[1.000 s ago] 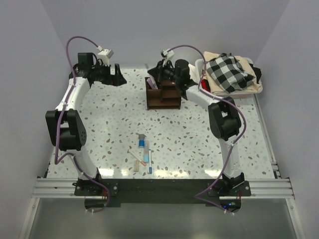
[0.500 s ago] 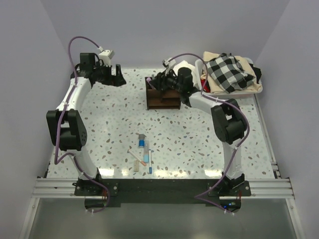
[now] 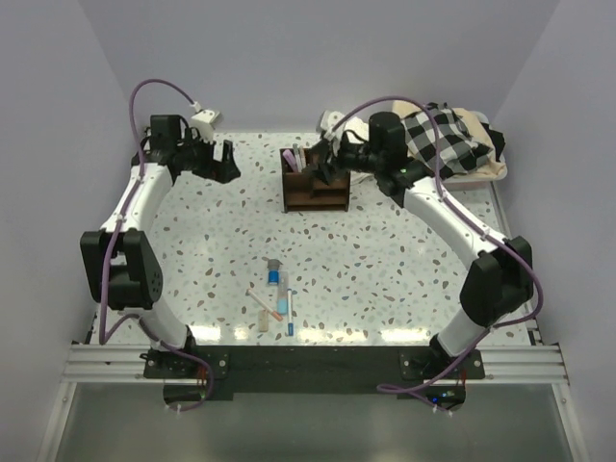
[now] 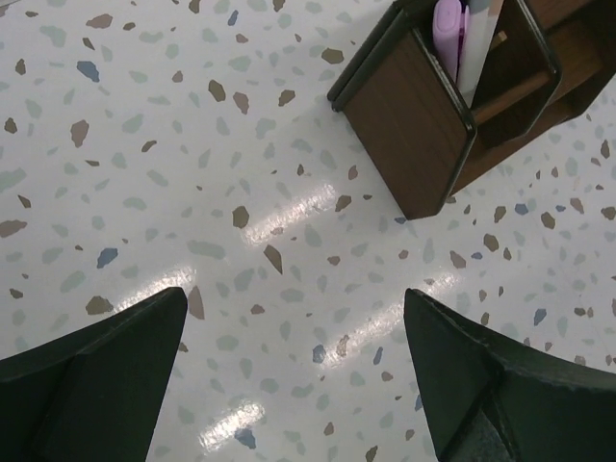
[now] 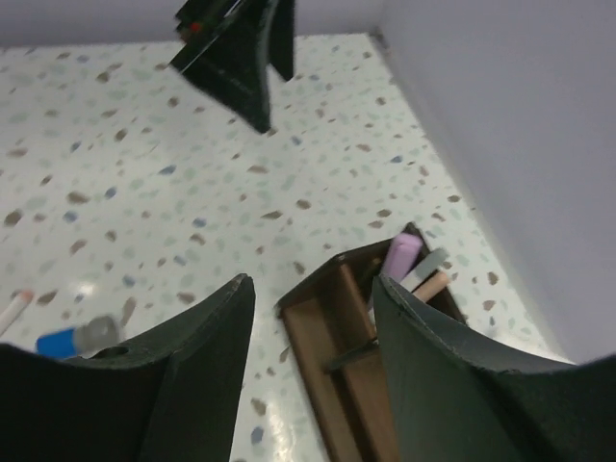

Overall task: Sort the stationery into containers
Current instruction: Pick up the pen from the center of the board.

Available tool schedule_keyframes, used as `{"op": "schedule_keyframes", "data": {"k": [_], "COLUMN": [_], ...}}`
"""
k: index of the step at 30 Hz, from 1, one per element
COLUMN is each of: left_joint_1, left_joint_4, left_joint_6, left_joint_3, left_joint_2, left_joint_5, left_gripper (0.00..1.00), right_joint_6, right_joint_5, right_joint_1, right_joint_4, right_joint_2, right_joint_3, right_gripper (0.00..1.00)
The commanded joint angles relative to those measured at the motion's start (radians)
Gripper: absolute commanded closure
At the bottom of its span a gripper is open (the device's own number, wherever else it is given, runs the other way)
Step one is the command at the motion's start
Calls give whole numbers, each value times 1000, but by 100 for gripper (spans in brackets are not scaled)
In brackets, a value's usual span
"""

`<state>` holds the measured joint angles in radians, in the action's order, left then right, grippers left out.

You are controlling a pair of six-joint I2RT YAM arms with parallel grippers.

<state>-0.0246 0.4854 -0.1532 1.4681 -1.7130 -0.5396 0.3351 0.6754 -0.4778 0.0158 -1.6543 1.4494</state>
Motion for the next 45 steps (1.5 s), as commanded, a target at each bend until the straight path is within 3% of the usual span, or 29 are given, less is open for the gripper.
{"op": "schedule_keyframes", "data": {"k": [1,4,7,10,13,16,19,23,28,45], "left_joint_1": [-28,-35,-43,-47,-57,-70,-83,-100,-106,-109], "left_joint_4": [-62,-120,-160,-172,-156,-159,-174,-176,-179,-130], "left_joint_6": [-91,-88,-57,-48,-60,-77,-80,-86,-100,-121], "left_joint_3": [-132,-230,-294,-336,-364,-406,-456,-515,-575,-634], "left_joint_2": [125,187,236,266,288,331,363,412,487,576], "left_joint_5": [24,42,53,67,85,107,144,159,173,178], "left_gripper": [0,0,0,0,0,0,0,0,0,0], "right_joint_6": [595,885,1260,1529,1718,2006,2122,2205,2273,2208], "right_joint_5": [93,37,-45,-114,-192,-224,-231,-223,-186,-146], "right_joint_1": [-87,-169,-261,-321,-372,-410,-464,-527,-553,-627], "right_joint_4": [-777,-1012,-1128,-1203,-1247,-1303,-1349,-1395,-1396,-1303], "right_joint_2": [-7,-50,-111,-215,-292,-323,-337,-364,-394,-486], "right_joint_3": [66,88,97,163,219,207,206,217,215,247], "right_gripper": [44,43,43,45,48,48,54,58,53,55]}}
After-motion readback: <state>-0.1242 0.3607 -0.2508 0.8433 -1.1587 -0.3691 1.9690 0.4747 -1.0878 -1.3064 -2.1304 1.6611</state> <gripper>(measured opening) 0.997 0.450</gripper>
